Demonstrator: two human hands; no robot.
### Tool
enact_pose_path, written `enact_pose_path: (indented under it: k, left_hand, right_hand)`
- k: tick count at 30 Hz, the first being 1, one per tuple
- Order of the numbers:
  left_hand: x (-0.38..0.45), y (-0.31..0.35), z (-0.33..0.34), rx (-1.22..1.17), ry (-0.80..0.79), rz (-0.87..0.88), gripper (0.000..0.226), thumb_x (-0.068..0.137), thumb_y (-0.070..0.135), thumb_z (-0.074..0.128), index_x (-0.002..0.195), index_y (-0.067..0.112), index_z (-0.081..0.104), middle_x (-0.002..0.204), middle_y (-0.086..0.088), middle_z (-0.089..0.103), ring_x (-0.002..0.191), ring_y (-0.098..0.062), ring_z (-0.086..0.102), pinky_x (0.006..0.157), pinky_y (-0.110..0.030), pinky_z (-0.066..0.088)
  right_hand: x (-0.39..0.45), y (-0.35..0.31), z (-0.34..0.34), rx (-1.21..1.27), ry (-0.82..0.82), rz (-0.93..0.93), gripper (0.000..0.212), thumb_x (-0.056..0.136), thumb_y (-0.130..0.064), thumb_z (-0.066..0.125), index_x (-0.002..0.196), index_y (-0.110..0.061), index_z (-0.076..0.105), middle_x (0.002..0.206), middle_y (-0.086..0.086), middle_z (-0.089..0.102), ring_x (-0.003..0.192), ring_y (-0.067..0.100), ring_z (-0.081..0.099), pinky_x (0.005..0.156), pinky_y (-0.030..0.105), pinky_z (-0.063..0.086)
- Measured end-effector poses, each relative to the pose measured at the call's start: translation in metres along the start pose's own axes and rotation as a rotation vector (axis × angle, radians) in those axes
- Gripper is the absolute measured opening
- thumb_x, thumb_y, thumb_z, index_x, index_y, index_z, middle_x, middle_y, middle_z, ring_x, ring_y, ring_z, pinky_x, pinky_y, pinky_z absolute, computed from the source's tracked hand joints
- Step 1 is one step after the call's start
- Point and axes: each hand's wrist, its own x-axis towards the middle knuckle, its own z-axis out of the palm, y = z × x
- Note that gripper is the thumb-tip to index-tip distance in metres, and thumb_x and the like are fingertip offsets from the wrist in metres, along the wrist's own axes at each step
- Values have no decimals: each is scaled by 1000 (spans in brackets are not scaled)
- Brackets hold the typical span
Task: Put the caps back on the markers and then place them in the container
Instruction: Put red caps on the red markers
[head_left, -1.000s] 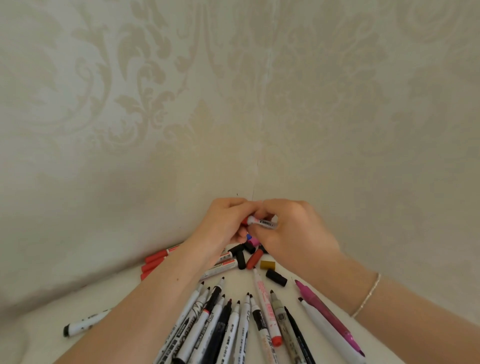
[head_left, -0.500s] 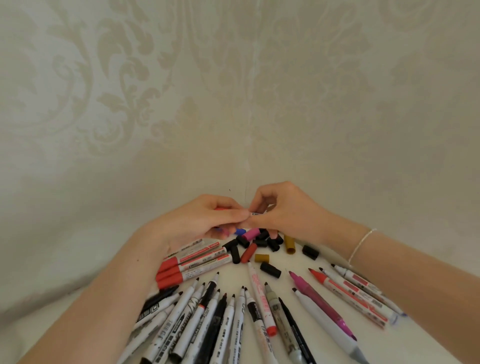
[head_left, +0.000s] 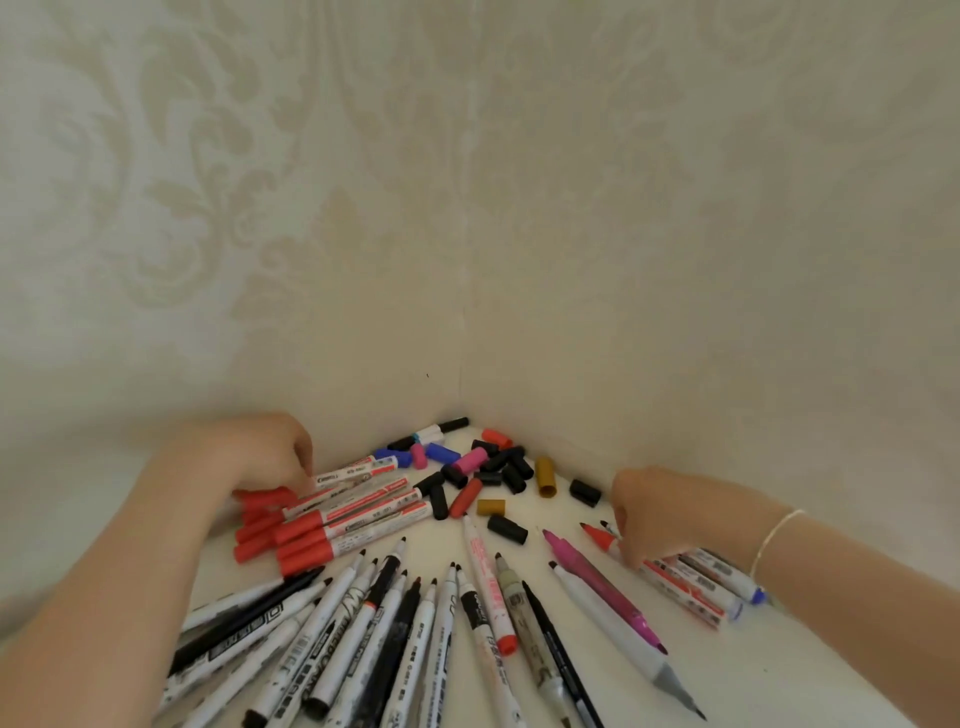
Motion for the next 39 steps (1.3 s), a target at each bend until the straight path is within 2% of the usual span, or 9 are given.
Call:
enact_pose_path:
  k: [5, 9, 12, 15, 20, 23, 26, 36, 39]
  left_hand:
    - [10, 9, 14, 256, -6, -109, 33, 78, 31, 74, 106, 15, 68, 108, -3, 70, 99, -19, 65, 75, -23, 47]
    - [15, 12, 20, 293, 30, -133, 34, 76, 28, 74, 107, 16, 67, 109, -3, 70, 100, -19, 64, 76, -24, 47]
    - [15, 15, 22, 318, 57, -125, 29, 77, 23, 71, 105, 17, 68, 107, -3, 70, 98, -19, 65, 74, -24, 47]
    - [13, 17, 17, 284, 104, -110, 23, 80, 20, 66, 103, 17, 68, 107, -4, 69, 99, -20, 64, 78, -26, 49]
    - [12, 57, 13, 49, 403, 151, 22, 93, 27, 55, 112, 23, 64, 117, 0, 64, 105, -18, 60, 91, -33, 49]
    - [34, 99, 18, -155, 329, 366, 29, 98, 19, 49, 125, 20, 60, 127, 1, 61, 114, -14, 58, 99, -30, 45]
    - [68, 129, 35, -255, 220, 424, 31, 99, 16, 46, 127, 17, 58, 133, -5, 58, 118, -18, 55, 97, -27, 42]
    - [123, 141, 70, -297, 185, 219, 29, 91, 35, 60, 104, 9, 64, 100, -8, 67, 92, -24, 62, 85, -38, 52]
    - [124, 146, 70, -232, 193, 143, 33, 90, 43, 57, 96, 11, 64, 94, -7, 67, 91, -26, 62, 89, -41, 49]
  right_hand:
    - [12, -2, 17, -119, 127, 1, 33, 82, -8, 61, 61, -13, 36, 60, 0, 42, 49, 10, 40, 43, 19, 32]
    - [14, -5, 21, -113, 161, -9, 5, 86, -11, 56, 87, -13, 52, 65, -2, 40, 56, 13, 44, 43, 20, 31]
    - [16, -3, 17, 15, 186, -8, 28, 84, -18, 58, 64, -17, 38, 64, -2, 41, 52, 11, 42, 45, 20, 33]
    - [18, 2, 5, 184, 287, -3, 20, 77, -25, 65, 71, -10, 54, 63, 1, 51, 57, 17, 50, 53, 22, 37]
    - [11, 1, -15, 284, 471, -54, 26, 86, -38, 60, 87, -13, 67, 78, 4, 67, 61, 16, 56, 52, 25, 40]
    - [9, -1, -23, 350, 550, -95, 23, 86, -34, 59, 88, -12, 65, 79, 6, 66, 59, 15, 53, 52, 26, 40]
    - [9, -2, -21, 433, 579, -110, 22, 84, -31, 61, 88, -10, 65, 79, 10, 67, 57, 16, 52, 53, 27, 42]
    - [7, 5, -9, 407, 590, -153, 20, 87, -38, 56, 85, -19, 62, 80, 1, 66, 74, 19, 65, 66, 35, 54]
    - [8, 4, -8, 422, 585, -163, 19, 86, -38, 57, 85, -19, 62, 81, 1, 66, 74, 20, 64, 65, 34, 53]
